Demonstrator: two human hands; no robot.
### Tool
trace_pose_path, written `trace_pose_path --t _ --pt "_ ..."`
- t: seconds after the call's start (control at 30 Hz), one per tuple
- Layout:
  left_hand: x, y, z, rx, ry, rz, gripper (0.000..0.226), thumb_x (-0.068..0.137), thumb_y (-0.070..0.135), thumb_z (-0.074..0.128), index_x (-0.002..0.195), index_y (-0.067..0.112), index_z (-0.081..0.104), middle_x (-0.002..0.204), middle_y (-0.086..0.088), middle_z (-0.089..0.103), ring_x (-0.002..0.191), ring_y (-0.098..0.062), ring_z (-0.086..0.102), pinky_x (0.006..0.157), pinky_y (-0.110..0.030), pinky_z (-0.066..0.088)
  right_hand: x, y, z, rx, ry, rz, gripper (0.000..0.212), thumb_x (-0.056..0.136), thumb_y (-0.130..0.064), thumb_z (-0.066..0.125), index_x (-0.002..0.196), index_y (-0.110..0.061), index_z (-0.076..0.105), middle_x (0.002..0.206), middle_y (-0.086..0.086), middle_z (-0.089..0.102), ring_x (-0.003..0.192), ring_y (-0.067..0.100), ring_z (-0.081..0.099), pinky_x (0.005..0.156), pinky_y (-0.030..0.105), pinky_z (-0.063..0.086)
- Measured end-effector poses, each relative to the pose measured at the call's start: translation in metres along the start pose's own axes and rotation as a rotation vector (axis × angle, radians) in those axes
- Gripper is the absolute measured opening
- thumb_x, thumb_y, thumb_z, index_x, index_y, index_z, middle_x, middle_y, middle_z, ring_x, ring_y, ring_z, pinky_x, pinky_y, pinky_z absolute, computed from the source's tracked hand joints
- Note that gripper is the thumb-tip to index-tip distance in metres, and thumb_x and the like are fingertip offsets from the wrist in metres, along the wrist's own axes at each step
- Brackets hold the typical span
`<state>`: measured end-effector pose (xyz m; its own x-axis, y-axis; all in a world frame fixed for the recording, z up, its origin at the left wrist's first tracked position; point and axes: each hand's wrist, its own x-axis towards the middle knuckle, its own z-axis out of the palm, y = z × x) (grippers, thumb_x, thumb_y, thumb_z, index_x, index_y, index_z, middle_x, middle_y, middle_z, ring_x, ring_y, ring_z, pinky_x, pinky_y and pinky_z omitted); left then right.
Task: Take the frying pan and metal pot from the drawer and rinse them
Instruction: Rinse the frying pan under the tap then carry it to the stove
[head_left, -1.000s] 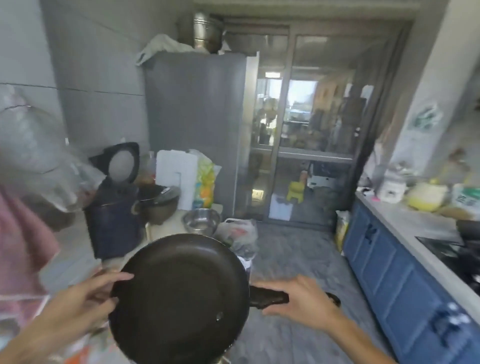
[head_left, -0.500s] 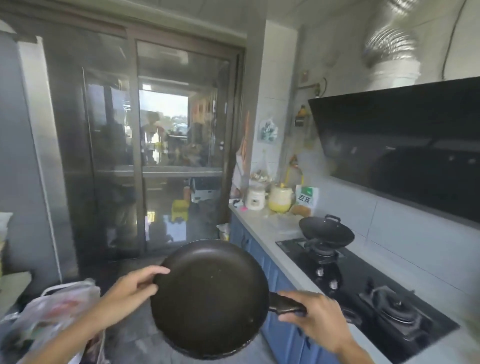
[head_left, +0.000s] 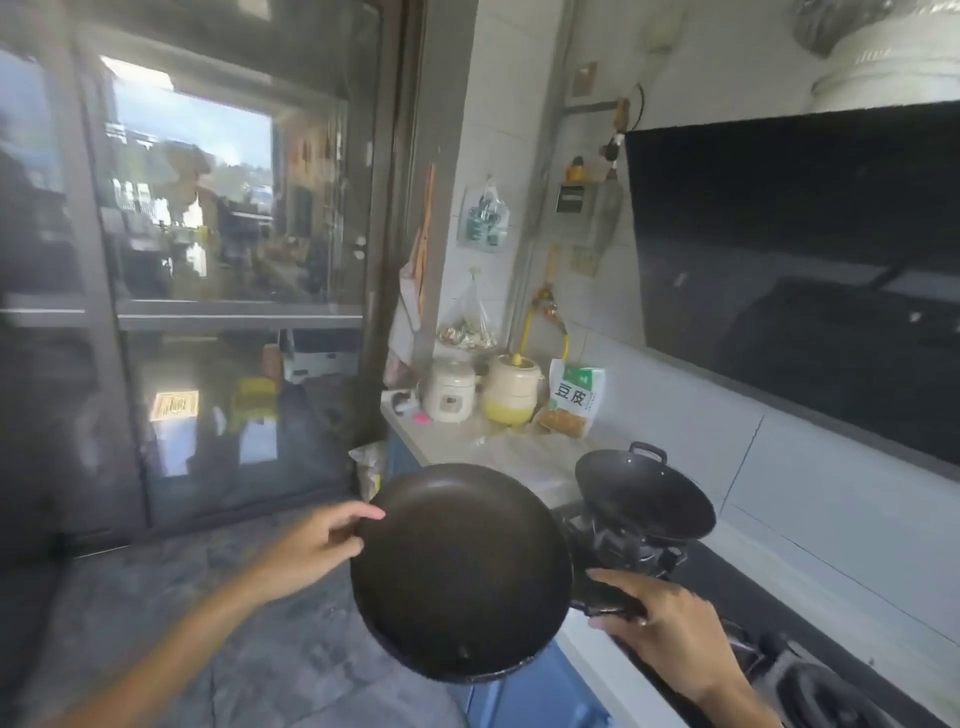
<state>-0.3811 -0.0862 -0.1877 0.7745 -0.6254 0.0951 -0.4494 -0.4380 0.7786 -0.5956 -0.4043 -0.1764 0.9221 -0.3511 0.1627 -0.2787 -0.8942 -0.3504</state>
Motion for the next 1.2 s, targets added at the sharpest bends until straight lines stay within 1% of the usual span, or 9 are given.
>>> trace_pose_path --t 0.1,0.17,0.33,0.4,0.53,0.63,0.77,0.93,1.2 --pt "0.068 -0.014 0.002 0.028 -0.064 0.005 0.033 0.092 0.007 0.052 0.11 0.034 0.056 0.111 0.019 0.055 0.088 0.027 0.049 0.073 0.007 0.034 0.049 0.01 0.009 -0.016 -0.014 0.093 0.045 0.07 -0.056 0.07 0.111 -0.062 0.053 0.112 -0.029 0.064 0.101 0.0 0.062 0.075 0.016 0.04" --pt "0.124 -0.029 0.003 0.057 -0.094 0.022 0.031 0.091 0.008 0.054 0.112 0.031 0.06 0.114 0.01 0.061 0.092 0.012 0.054 0.077 0.002 0.039 0.093 0.02 0.026 -0.008 -0.013 0.132 0.047 0.07 -0.055 0.071 0.113 -0.057 0.055 0.11 -0.026 0.066 0.097 0.005 0.065 0.075 0.02 0.042" --pt "0.259 -0.077 0.014 0.112 -0.136 -0.002 0.037 0.086 0.009 0.057 0.094 0.044 0.063 0.123 -0.002 0.062 0.107 -0.013 0.056 0.102 -0.035 0.042 0.2 0.054 0.072 0.03 0.019 0.184 0.049 0.069 -0.05 0.074 0.115 -0.052 0.057 0.113 -0.02 0.067 0.104 0.011 0.063 0.084 0.028 0.046" --pt "0.311 -0.086 0.02 0.15 -0.132 -0.027 0.041 0.088 0.007 0.053 0.095 0.047 0.06 0.126 0.005 0.058 0.113 -0.01 0.053 0.101 -0.032 0.041 0.238 0.063 0.088 0.062 0.024 0.215 0.049 0.07 -0.047 0.074 0.116 -0.05 0.057 0.112 -0.018 0.068 0.101 0.012 0.064 0.081 0.028 0.045" --pt "0.398 -0.098 0.023 0.26 -0.136 -0.049 0.037 0.091 0.003 0.047 0.1 0.038 0.057 0.115 0.008 0.058 0.079 -0.006 0.059 0.071 -0.018 0.038 0.295 0.067 0.128 0.158 0.011 0.291 0.048 0.073 -0.044 0.073 0.118 -0.046 0.058 0.107 -0.015 0.07 0.098 0.012 0.064 0.075 0.026 0.045" --pt "0.455 -0.115 0.024 0.275 -0.182 -0.052 0.04 0.091 0.002 0.047 0.096 0.042 0.055 0.111 0.008 0.06 0.088 -0.02 0.062 0.073 -0.02 0.041 0.331 0.075 0.161 0.286 -0.037 0.417 0.048 0.073 -0.045 0.073 0.118 -0.046 0.057 0.102 -0.018 0.069 0.092 0.007 0.064 0.072 0.022 0.043" --pt "0.53 -0.15 0.049 0.291 -0.372 -0.049 0.028 0.092 0.008 0.05 0.107 0.029 0.059 0.102 0.008 0.059 0.091 -0.011 0.057 0.075 -0.006 0.039 0.375 0.095 0.204 0.364 -0.035 0.577 0.045 0.074 -0.04 0.073 0.117 -0.043 0.06 0.088 -0.019 0.066 0.076 0.003 0.055 0.064 0.017 0.038" --pt "0.62 -0.201 0.102 0.251 -0.632 -0.044 0.038 0.093 0.007 0.043 0.107 0.038 0.058 0.126 0.006 0.054 0.111 -0.013 0.051 0.093 -0.03 0.039 0.414 0.111 0.247 0.314 0.026 0.794 0.044 0.073 -0.032 0.076 0.114 -0.04 0.061 0.096 -0.013 0.071 0.087 0.012 0.063 0.071 0.024 0.047" --pt "0.713 -0.259 0.163 0.192 -0.867 0.036 0.036 0.089 0.003 0.047 0.1 0.036 0.058 0.113 0.011 0.059 0.096 -0.017 0.058 0.078 -0.016 0.039 0.458 0.115 0.296 0.234 -0.001 1.084 0.043 0.074 -0.032 0.076 0.113 -0.039 0.061 0.089 -0.007 0.072 0.073 0.013 0.057 0.061 0.025 0.041"
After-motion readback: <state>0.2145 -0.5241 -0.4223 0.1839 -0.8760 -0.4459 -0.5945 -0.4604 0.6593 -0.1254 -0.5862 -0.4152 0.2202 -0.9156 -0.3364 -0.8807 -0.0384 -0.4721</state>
